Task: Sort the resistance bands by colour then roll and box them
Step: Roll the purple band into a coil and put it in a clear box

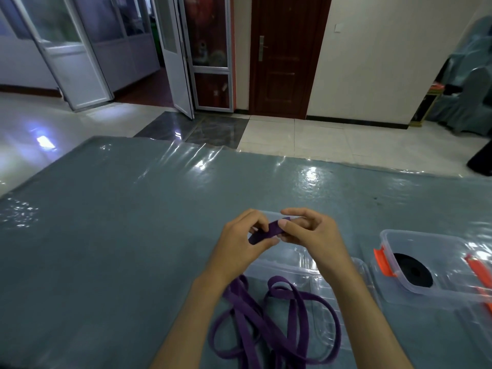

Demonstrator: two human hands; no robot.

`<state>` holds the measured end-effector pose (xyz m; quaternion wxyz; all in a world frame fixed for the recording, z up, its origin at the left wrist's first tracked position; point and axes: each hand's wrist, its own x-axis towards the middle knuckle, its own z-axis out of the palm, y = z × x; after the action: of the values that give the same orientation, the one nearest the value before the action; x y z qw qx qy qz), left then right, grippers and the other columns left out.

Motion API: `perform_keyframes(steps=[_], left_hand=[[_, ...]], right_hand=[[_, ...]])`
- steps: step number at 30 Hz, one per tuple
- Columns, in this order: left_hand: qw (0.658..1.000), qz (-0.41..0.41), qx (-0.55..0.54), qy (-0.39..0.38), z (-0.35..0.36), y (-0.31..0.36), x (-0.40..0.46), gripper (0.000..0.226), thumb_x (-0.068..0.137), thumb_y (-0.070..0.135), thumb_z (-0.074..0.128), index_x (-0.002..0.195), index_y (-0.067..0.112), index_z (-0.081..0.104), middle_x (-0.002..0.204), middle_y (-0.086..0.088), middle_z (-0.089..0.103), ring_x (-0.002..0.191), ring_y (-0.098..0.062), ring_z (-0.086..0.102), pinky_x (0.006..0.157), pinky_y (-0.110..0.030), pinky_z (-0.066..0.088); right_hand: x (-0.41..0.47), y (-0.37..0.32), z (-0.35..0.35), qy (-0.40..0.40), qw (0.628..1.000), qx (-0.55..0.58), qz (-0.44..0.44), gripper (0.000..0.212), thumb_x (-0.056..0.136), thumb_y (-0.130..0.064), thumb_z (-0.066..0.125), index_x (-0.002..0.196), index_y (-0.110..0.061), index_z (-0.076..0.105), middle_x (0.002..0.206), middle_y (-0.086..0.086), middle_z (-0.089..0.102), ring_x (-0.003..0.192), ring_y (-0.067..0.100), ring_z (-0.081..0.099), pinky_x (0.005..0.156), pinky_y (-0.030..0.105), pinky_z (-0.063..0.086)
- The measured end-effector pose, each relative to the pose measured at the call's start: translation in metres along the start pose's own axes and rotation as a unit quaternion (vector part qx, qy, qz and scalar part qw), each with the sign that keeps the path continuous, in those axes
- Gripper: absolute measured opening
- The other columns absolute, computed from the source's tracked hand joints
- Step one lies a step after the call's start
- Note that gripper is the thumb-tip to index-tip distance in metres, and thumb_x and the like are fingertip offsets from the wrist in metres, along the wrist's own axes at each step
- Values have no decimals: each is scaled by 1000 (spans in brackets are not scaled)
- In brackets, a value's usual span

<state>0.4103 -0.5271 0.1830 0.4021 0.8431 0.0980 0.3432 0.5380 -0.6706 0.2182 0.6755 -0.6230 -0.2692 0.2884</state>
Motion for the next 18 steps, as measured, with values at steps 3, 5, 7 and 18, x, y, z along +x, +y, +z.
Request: perform_keyframes(steps=[3,5,7,18], left_hand=[[999,-8,-29,18,0,-1,0,28,85,32,87,91,36,60,96,12,67,93,-17,69,84,-25,57],[995,-25,-87,48,-2,1,1,28,82,31,90,90,37,65,97,9,71,95,-19,72,87,-23,57],[984,-40,-160,74,-4,6,3,27,77,29,93,90,36,70,99,6,76,99,-19,74,92,-21,56],[950,-65,-279,128,18,5,1,20,76,36,94,89,35,79,104,3,80,104,-18,77,92,-20,57]], right_hand=[[2,0,1,7,1000,-4,-12,26,91,-13,81,115,-20,76,88,17,80,80,23,78,78,31,64],[1,-2,1,2,1000,27,6,24,86,-21,84,110,-23,79,92,13,81,83,19,77,76,25,61],[-1,0,4,-19,992,113,62,22,79,-29,83,100,-23,83,97,9,81,88,14,76,76,23,59],[-6,25,18,-37,930,314,185,16,85,-19,76,93,-10,86,88,7,79,75,11,75,68,19,60]])
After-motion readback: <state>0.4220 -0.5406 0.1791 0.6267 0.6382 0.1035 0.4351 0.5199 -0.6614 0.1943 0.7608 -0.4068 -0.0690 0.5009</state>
